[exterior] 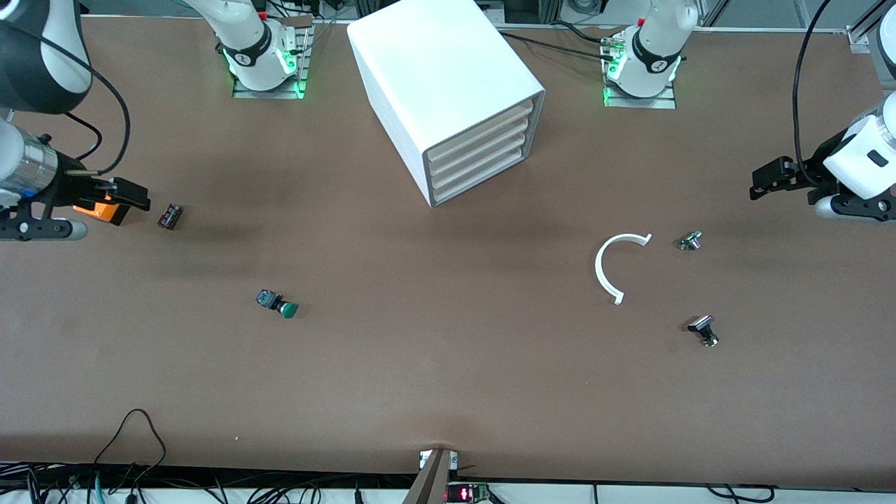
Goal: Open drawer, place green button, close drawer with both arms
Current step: 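Move the right gripper toward the green push button, then grasp the green button with the right gripper while the left gripper reaches the drawer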
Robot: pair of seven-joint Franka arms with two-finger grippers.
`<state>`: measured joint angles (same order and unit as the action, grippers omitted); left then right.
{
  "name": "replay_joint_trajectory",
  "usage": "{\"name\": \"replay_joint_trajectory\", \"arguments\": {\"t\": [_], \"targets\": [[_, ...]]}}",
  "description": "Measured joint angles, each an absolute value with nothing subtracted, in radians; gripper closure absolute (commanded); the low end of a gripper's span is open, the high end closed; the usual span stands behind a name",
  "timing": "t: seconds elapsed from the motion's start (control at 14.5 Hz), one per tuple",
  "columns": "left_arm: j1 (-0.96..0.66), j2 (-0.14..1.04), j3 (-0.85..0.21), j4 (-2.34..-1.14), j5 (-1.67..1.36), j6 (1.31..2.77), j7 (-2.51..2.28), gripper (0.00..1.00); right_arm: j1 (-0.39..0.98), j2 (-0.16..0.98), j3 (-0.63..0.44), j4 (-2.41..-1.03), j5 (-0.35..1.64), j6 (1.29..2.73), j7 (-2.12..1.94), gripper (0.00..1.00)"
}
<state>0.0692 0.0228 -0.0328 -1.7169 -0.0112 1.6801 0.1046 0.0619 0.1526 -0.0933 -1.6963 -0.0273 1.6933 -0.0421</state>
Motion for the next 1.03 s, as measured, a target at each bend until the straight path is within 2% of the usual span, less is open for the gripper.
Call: {"name": "replay_joint_trajectory", "arguments": {"t": [0.41,1.03], "targets": [[0.068,0.023,-0.034,-1.716,-0.016,1.68,0.105,0.0,0.123,0.311,-0.083,-1.699,-0.019,1.818,-0.051,0.0],[0.061,0.053,-0.037,-1.692,-0.016,1.679,0.105,0.0,0.124,0.427,-0.079,-1.699,0.021,1.957,-0.251,0.0]]}}
